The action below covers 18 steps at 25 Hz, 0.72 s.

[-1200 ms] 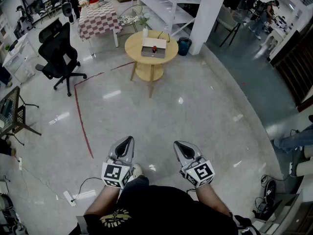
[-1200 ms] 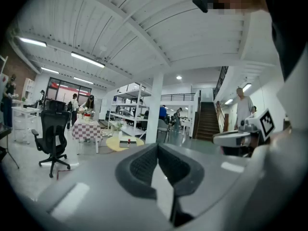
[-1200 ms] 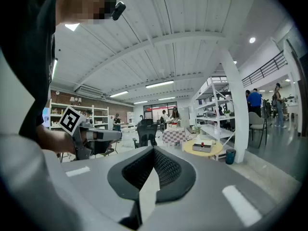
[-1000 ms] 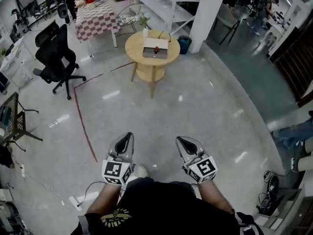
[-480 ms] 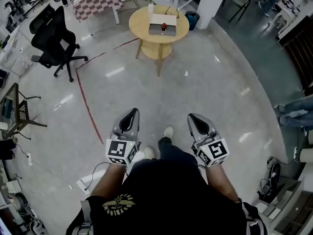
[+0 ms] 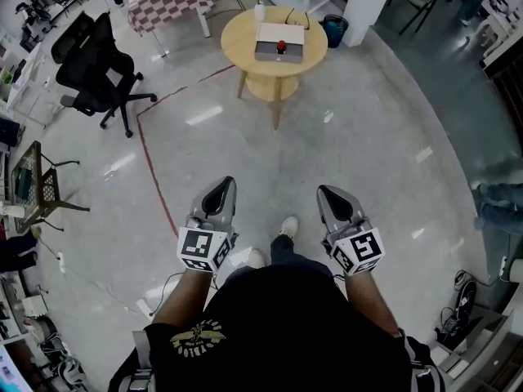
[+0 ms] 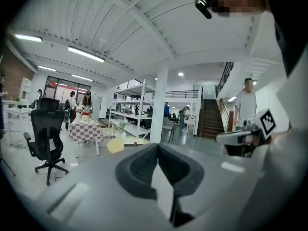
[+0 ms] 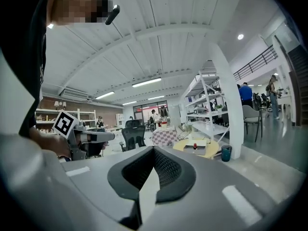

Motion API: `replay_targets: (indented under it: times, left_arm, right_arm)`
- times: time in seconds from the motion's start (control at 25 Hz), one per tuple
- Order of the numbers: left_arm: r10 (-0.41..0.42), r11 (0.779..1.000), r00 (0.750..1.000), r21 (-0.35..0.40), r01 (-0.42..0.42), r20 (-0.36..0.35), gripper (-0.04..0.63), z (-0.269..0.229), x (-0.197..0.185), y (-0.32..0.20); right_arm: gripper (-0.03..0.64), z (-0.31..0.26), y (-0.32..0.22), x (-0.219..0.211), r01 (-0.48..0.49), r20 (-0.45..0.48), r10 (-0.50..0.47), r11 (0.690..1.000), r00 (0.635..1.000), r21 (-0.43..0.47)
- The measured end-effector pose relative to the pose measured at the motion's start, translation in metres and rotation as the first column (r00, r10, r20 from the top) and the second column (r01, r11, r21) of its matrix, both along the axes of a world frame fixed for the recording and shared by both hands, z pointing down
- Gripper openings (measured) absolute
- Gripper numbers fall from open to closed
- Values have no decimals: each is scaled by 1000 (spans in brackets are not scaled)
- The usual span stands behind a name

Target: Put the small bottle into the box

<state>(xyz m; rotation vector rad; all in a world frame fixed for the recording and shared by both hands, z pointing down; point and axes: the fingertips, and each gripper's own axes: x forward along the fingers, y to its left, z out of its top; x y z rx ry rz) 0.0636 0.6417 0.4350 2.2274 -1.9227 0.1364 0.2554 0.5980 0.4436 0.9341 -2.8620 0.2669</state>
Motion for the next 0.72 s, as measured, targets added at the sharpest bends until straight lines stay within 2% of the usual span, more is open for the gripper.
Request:
replay_targets:
  times: [0.28,0.48,0.72]
  left_arm:
    - [52,999,999,8,-52,4,0,10,38,-71]
    - [26,998,999,57,-28,29,0,-21,38,-103]
    - [10,998,999,68,-13,47,0,-29,48,-129]
  right_arm:
    - [6,12,-57,19,7,17,-7,1000,1000,2]
    - [5,-8,-89,13,33,28,-34,999,999,22]
    - [5,-12,-119,13,80,34,-81,996,996,34]
